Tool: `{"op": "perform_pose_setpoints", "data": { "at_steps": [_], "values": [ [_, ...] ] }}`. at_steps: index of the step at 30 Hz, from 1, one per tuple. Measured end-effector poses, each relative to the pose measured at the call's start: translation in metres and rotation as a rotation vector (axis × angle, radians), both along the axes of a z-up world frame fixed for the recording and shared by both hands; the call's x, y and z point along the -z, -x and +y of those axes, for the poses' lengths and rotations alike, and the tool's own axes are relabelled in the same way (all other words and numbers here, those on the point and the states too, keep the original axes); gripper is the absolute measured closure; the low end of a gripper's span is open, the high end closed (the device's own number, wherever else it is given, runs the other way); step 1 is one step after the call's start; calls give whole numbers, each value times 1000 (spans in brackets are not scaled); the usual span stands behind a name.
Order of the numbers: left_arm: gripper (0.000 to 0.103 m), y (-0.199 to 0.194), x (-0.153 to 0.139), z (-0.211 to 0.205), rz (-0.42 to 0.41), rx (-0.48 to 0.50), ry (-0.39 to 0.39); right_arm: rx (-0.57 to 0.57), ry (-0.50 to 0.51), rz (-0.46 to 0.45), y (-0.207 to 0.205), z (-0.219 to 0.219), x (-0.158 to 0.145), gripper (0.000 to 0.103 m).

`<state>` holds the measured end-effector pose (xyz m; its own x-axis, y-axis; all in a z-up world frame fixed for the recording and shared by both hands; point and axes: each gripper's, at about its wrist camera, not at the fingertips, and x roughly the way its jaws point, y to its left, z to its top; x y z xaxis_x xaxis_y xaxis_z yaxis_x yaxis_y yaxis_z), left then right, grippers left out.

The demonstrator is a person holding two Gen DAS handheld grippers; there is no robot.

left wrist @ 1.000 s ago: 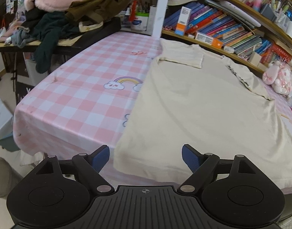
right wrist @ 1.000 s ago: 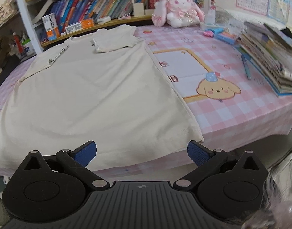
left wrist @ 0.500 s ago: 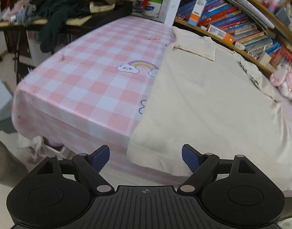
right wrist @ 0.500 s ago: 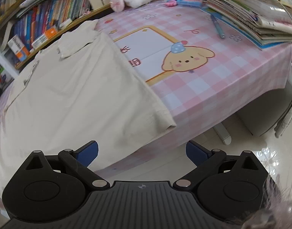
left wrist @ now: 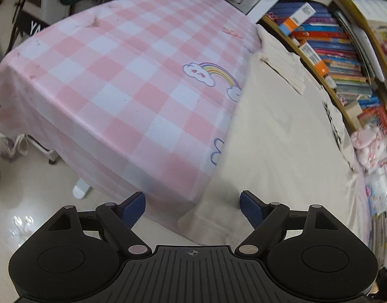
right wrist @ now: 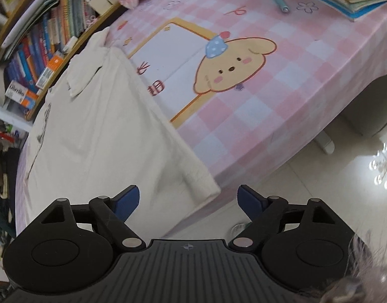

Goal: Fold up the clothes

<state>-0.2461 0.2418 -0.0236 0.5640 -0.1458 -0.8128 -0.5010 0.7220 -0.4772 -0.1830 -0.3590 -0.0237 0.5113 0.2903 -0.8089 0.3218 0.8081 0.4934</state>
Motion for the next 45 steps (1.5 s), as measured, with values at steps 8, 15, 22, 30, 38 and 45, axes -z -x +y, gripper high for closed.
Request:
{"op": "perform_pose_setpoints", "data": {
  "at_steps": [8,15,22,30,38,45],
  "values": [
    [53,2,2,0,-6,8,94,-23,-96,102,-17,-16,6,71],
    [65,2,-3,7,-9,51,87,-132,-136,92,-2,-6,-1,98],
    [46,-1,12,19,-14,20,134,-156,-110,102,-14,-9,2,79],
    [47,1,17,20,-21,-7,171,-186,-132,117,-36,-13,7,67],
    [91,15,8,18,-50,26,190,-279,-155,107,-31,-8,3,94],
    [94,21,-3,12,-89,65,169,-266,-161,76,-18,-10,-2,95]
  ]
}}
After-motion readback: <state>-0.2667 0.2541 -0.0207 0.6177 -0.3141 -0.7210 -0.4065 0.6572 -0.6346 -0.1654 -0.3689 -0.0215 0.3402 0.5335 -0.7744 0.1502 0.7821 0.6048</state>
